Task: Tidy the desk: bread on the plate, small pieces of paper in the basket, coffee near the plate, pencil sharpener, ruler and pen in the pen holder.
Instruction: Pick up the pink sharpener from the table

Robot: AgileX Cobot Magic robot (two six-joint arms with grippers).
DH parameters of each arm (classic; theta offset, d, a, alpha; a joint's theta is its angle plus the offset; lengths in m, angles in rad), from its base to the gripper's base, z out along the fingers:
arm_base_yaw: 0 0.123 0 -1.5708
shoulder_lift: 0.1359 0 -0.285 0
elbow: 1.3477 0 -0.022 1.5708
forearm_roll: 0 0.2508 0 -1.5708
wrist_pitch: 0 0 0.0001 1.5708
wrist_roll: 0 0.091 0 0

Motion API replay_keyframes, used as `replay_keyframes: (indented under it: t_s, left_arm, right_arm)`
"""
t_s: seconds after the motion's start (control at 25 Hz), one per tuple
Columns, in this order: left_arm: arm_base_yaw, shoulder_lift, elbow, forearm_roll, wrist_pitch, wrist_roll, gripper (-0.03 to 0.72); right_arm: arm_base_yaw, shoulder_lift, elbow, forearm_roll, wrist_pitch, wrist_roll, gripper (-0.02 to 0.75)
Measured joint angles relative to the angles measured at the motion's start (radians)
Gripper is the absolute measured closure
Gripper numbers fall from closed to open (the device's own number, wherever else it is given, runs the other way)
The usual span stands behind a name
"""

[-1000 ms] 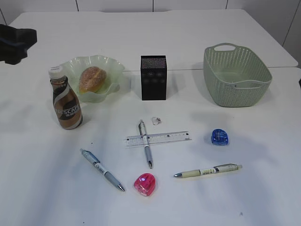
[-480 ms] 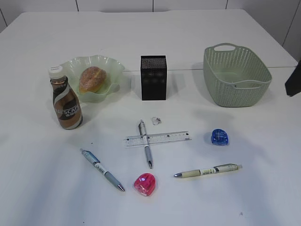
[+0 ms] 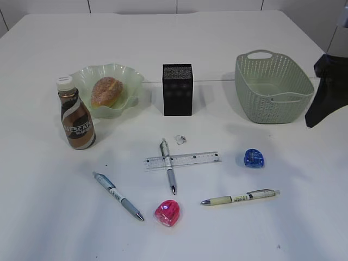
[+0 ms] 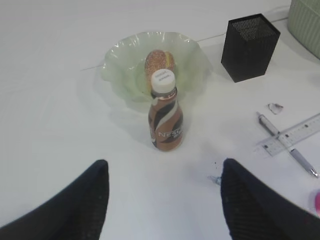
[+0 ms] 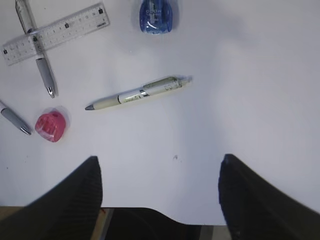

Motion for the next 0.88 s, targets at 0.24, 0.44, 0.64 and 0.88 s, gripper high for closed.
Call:
replay_keyframes:
  t_s: [0.24,0.44,0.64,0.88]
  left_arm:
    - [0.0,-0.003,0.0,0.0,0.054,0.0,0.192]
    - [0.0,-0.004,0.0,0.0,0.062,0.0,0.192]
    - [0.0,-0.004,0.0,0.0,0.066,0.0,0.192]
    - [0.0,-0.004,0.0,0.0,0.07,0.0,0.192]
  right_arm:
    - [0.0,0.049,0.0,-0.009,-0.087,0.0,0.174]
    - [0.021,0.097,-0.004,-0.046,-0.126,0.024,0.174]
    - [0.121,0.176,-0.067,-0.155,-0.132,0.133,0.174]
    - [0.147,0.318,-0.162,-0.18,-0.121,0.224,0.174]
